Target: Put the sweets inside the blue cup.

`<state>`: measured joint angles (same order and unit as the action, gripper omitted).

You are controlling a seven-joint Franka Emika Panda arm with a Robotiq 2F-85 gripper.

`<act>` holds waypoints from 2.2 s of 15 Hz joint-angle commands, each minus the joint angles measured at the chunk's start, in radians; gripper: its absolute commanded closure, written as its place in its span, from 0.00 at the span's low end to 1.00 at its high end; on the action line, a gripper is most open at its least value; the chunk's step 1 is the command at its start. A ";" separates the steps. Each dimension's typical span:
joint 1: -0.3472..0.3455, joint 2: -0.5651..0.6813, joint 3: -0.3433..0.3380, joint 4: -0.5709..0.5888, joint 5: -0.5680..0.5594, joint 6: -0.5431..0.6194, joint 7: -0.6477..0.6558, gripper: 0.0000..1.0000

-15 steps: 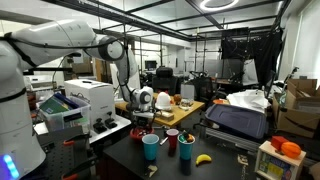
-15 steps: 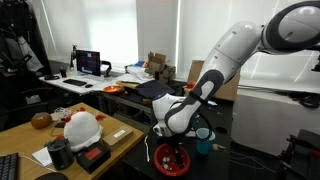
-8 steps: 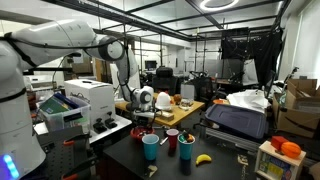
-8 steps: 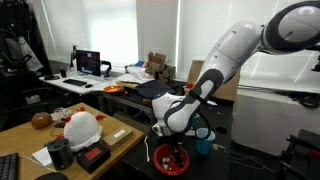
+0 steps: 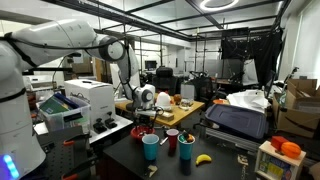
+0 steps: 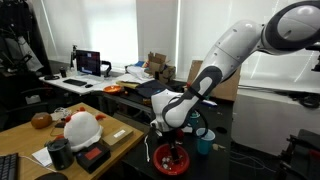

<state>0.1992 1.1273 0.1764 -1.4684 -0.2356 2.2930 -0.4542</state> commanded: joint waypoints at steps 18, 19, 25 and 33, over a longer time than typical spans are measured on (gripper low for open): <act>-0.022 0.047 0.011 0.033 -0.009 0.022 -0.038 0.67; -0.023 0.045 0.010 0.030 -0.009 0.024 -0.038 0.66; -0.033 0.015 0.008 0.001 -0.001 0.016 -0.020 1.00; -0.059 -0.093 0.049 -0.100 0.044 0.009 0.001 1.00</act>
<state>0.1592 1.1271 0.2022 -1.4699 -0.2146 2.3072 -0.4665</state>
